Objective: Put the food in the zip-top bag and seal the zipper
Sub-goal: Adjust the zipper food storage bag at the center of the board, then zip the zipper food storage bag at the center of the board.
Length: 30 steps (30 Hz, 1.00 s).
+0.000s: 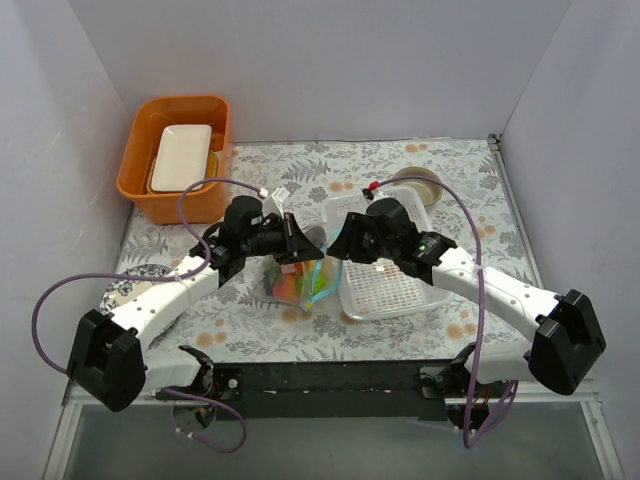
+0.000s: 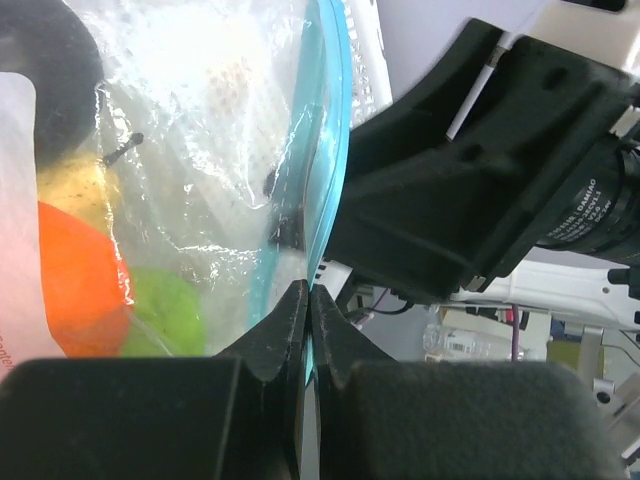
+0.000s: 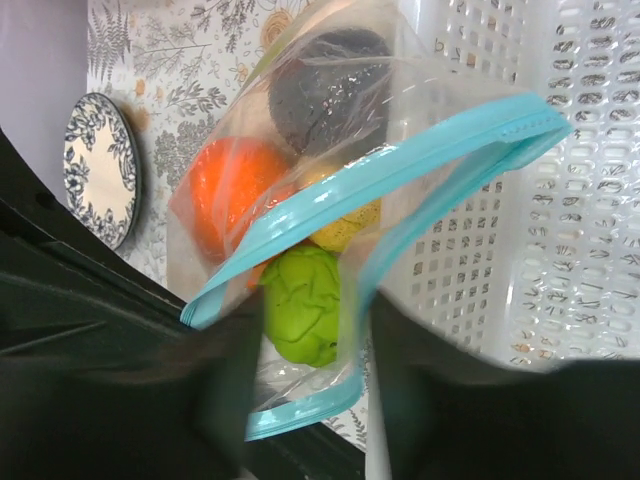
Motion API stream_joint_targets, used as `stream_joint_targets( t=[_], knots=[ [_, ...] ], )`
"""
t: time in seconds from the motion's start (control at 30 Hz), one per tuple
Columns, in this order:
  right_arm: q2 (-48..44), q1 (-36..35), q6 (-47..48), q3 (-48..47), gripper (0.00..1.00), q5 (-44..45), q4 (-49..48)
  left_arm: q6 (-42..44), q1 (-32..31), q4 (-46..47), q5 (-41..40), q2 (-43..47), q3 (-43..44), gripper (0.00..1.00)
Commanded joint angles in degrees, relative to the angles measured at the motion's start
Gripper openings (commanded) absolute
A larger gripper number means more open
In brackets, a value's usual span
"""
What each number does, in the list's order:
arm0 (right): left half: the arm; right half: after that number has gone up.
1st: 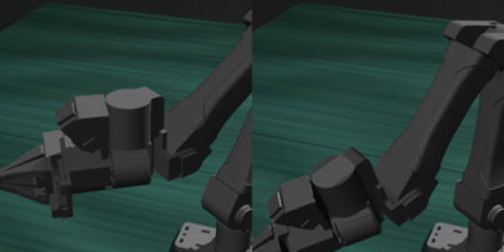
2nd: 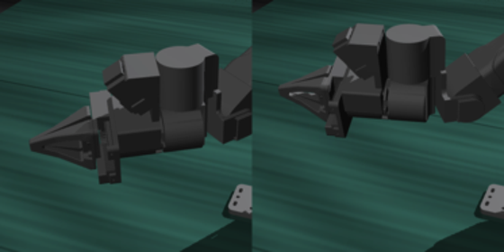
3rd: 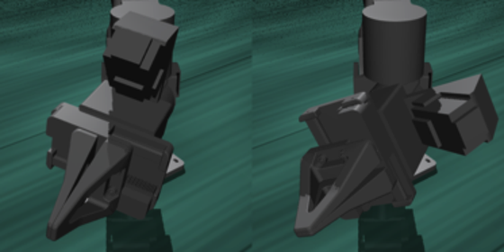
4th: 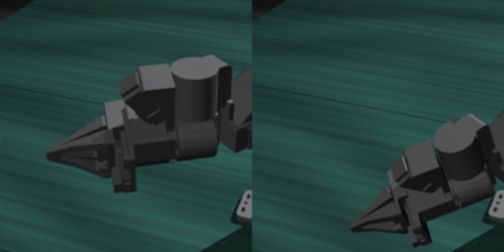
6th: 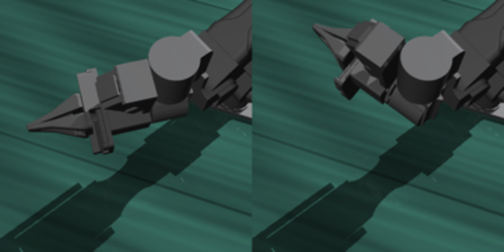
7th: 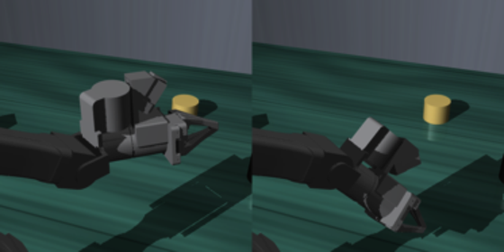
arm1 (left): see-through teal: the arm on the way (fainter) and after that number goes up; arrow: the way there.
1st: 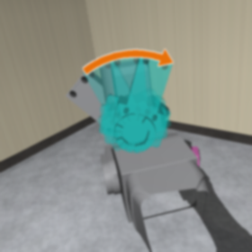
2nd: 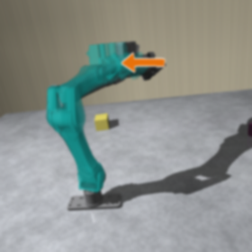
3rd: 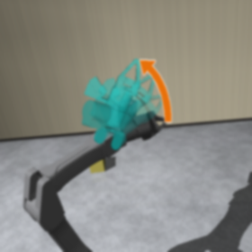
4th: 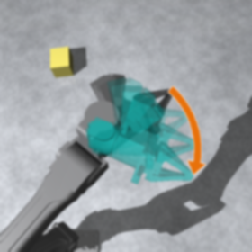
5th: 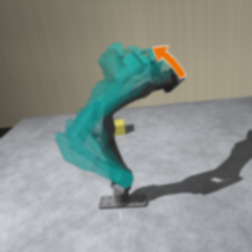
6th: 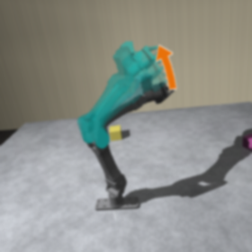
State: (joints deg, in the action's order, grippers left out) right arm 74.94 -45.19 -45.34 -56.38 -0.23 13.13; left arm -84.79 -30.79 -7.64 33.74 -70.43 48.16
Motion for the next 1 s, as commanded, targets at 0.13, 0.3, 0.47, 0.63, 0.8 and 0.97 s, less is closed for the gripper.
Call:
stream_joint_targets(
  t=[0.13, 0.3, 0.47, 0.63, 0.8, 0.97],
  knots=[
    [-6.03, 0.63, -3.44, 6.01, 0.72, -0.03, -5.92, 1.56, -0.59, -0.01, 1.07, 0.30, -1.93, 0.00],
    [-8.66, 0.72, -5.81, 10.41, 0.75, -1.09, -11.79, 2.09, -0.68, -0.53, 1.42, -0.58, -1.84, 0.00],
    [-10.68, 0.72, -7.56, 12.69, 0.75, -0.13, -12.60, 2.18, -0.77, -1.06, 0.54, -1.20, -0.26, 0.00],
    [-11.57, 1.24, -8.10, 13.31, 0.75, -0.03, -15.84, 2.88, -1.03, -1.85, 0.28, -2.08, 0.44, 0.00],
    [-13.85, 1.42, -10.64, 13.84, 0.76, 5.05, -15.76, 2.88, -1.21, -2.12, 0.54, -2.08, 0.53, 0.00],
    [-10.61, 1.95, -10.64, 8.84, 0.79, 8.05, -7.35, 3.41, -1.47, -2.47, 0.72, -2.51, 2.02, 0.00]
  ],
)
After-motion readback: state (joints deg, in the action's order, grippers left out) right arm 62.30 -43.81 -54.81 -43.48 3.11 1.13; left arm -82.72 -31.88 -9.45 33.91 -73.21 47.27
